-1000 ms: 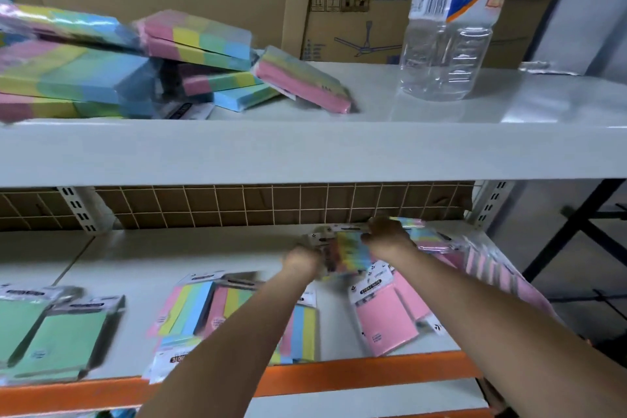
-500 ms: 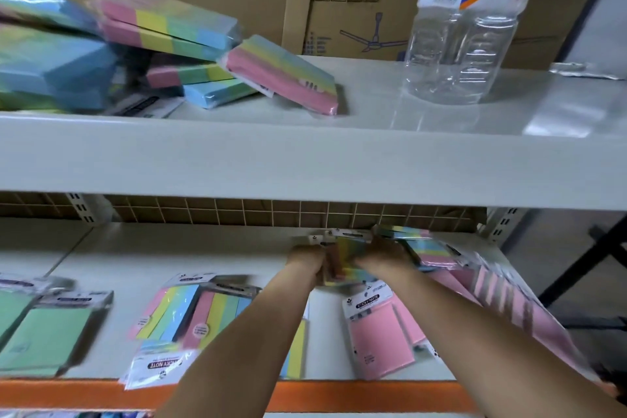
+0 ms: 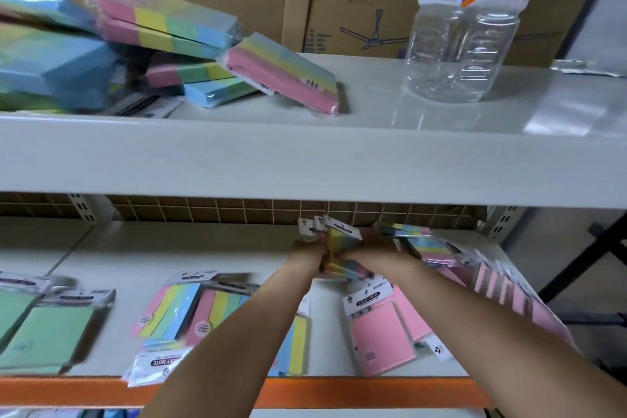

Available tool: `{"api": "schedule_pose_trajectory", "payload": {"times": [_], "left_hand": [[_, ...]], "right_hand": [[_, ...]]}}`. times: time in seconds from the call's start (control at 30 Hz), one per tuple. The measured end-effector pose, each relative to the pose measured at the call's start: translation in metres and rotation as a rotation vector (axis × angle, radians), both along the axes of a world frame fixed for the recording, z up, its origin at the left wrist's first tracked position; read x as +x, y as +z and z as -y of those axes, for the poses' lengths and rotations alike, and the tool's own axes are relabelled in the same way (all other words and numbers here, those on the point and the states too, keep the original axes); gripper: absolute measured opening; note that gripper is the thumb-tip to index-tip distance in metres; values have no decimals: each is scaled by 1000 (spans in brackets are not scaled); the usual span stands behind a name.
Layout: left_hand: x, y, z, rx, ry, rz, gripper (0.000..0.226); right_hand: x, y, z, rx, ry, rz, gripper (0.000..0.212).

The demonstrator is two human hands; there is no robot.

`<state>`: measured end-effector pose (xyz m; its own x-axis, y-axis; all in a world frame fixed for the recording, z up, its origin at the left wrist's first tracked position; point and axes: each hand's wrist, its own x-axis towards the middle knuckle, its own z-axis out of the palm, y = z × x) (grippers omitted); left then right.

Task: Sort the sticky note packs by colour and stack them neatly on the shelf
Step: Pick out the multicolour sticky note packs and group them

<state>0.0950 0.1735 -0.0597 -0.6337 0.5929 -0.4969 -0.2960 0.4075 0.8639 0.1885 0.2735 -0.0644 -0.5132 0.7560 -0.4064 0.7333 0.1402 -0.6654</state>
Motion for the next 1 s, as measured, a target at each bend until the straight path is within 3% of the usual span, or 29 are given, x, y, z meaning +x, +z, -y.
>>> {"api": "schedule_pose_trajectory", "payload": {"times": [0.13,0.23,0.27,0.37,0.4,0.53,0.6,0.73,0.9,1.0], "left_hand": [[-16,8,15,-26,-9,9,16],[-30,8,28,-24,9,30,10],[-34,10,34,-15,11,38,8],[-36,29,61,34,33,60,15],[-38,34,68,44,31,59,17],[-45,46,98,41,66,67,19],[-53,47,110,62,86,63,23],[-80,30,123,57,66,0,46],[-89,42,151,92,68,-12,50],[-93,50,164,150,63,-19,44]], "right_hand": [[-13,4,13,-194,-73,-76,49],[-19,3,26,-243,-107,-156,77],[-21,6,34,-275,-114,-165,74],[-26,15,53,-401,-122,-227,28],[-27,17,58,-417,-132,-238,25],[-35,25,75,-398,-173,-274,51],[-36,30,83,-392,-167,-269,48],[-34,37,97,-361,-150,-261,20],[-33,47,119,-337,-142,-306,53],[-32,49,130,-336,-119,-319,41]]}}
